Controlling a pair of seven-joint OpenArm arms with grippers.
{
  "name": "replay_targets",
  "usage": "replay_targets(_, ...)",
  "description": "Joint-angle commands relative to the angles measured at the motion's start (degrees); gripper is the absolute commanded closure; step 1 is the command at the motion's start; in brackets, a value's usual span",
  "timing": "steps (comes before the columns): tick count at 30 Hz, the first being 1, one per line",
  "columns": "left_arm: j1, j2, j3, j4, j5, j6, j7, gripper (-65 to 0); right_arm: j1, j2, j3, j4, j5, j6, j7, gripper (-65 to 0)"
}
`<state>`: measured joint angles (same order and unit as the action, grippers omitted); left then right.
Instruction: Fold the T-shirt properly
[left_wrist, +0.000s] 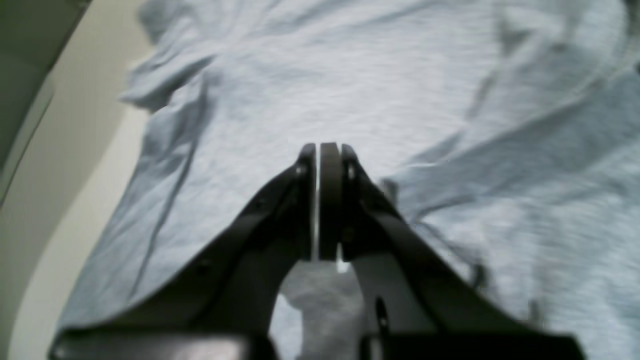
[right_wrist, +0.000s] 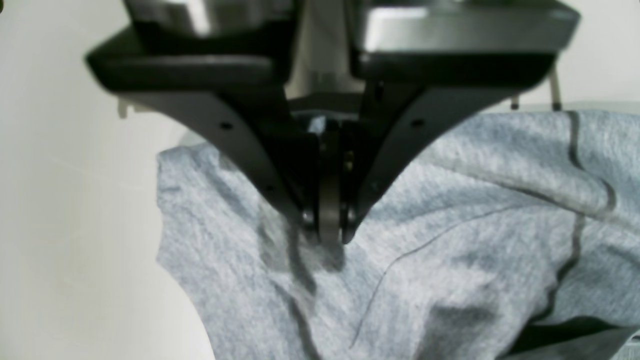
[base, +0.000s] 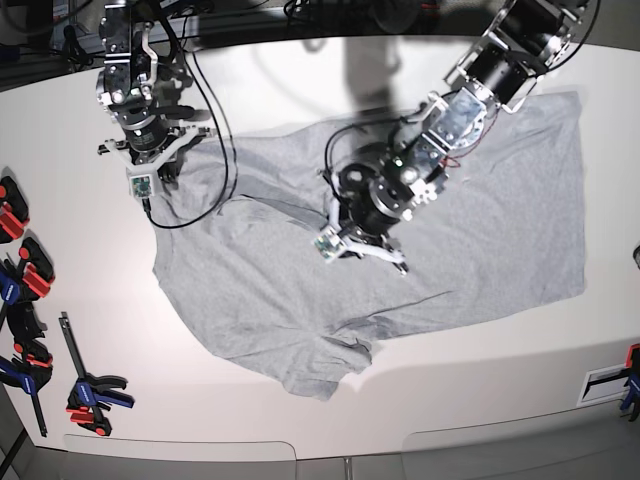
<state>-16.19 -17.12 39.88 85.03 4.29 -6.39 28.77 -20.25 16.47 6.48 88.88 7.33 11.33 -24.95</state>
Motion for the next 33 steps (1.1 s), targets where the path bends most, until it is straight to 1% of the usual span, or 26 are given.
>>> replay_targets(1,-1.2,0.1,-1.2,1.2,0.1,0.9,-0.9,0.0,-0.6,0.2,-0.1,-0.5,-1.2,-0.2,-5.1,0.0)
replay_targets(2,-1.2,0.1,-2.1,1.2,-0.3,0.9,-0.9,0.0,-0.6,0.2,-0.1,-0.5,-1.2,-0.2,-5.1,0.0)
replay_targets(4,-1.1,0.1,-3.4,1.2,-3.5,0.8,-0.9,0.0,-0.6,0.2,-0.1,-0.5,-1.2,-0.2,-5.1,0.0)
replay_targets(5,-1.1,0.1,-3.5,1.2,-5.6,0.7,-0.9,-5.6,-0.6,0.2,-0.1,-0.5,-1.2,-0.2,-5.1,0.0)
replay_targets(6,-1.1,0.1,-3.5,1.2,-7.1,-0.1,-0.9,-14.3,-0.6,0.2,-0.1,-0.5,-1.2,-0.2,-5.1,0.0)
replay_targets(7,-1.1,0.1,-3.5,1.2,-8.5,-2.6,-0.7,-20.7,-0.6,0.2,-0.1,-0.5,-1.2,-0.2,-5.1,0.0)
replay_targets(8,-1.1,0.1,-3.4,1.2,-10.2,-5.6,-0.5,-23.8,-0.6,0.2,-0.1,-0.5,-1.2,-0.2,-5.1,0.0)
replay_targets(10,-1.0,0.8,-3.4,1.2,-14.0,-12.3,0.3,-24.2,-0.6,0.2,-0.1,-0.5,-1.2,-0.2,-5.1,0.0)
replay_targets(12,-0.8,1.8,-3.3,1.2,-16.3,-19.0,0.8,-24.2,-0.6,0.2,-0.1,-0.5,-1.2,-0.2,-5.1,0.0)
replay_targets(13,-0.8,2.3,-2.9,1.2,-16.8,-21.5,1.2,-24.2,-0.6,0.2,-0.1,-0.5,-1.2,-0.2,-5.1,0.0)
replay_targets(14,-0.8,2.9,-2.3,1.2,-16.7,-22.7,1.3,-24.2,-0.6,0.2,-0.1,-0.5,-1.2,-0.2,-5.1,0.0)
replay_targets(17,-1.0,4.1,0.1,1.2,-13.5,-22.8,1.2,-24.2,-0.6,0.2,-0.1,-0.5,-1.2,-0.2,-5.1,0.0)
replay_targets(20,-1.0,4.9,2.4,0.7,-8.5,-22.6,-0.2,-24.1,-0.6,0.2,-0.1,-0.5,-1.2,-0.2,-5.1,0.0)
replay_targets(25,-1.1,7.1,4.4,-2.9,-4.1,-20.1,-1.5,-24.1,-0.6,0.2,-0.1,-0.5,-1.2,-0.2,-5.1,0.0)
replay_targets(28,-1.6,9.0,4.4,-5.8,-2.3,-19.5,-2.2,-24.1,-0.6,0.2,-0.1,-0.5,-1.2,-0.2,-5.1,0.0)
replay_targets(33,-4.2,11.6,4.4,-10.7,-2.4,-19.5,-2.7,-24.1,-0.6,0.2,-0.1,-0.5,-1.2,-0.2,-5.1,0.0)
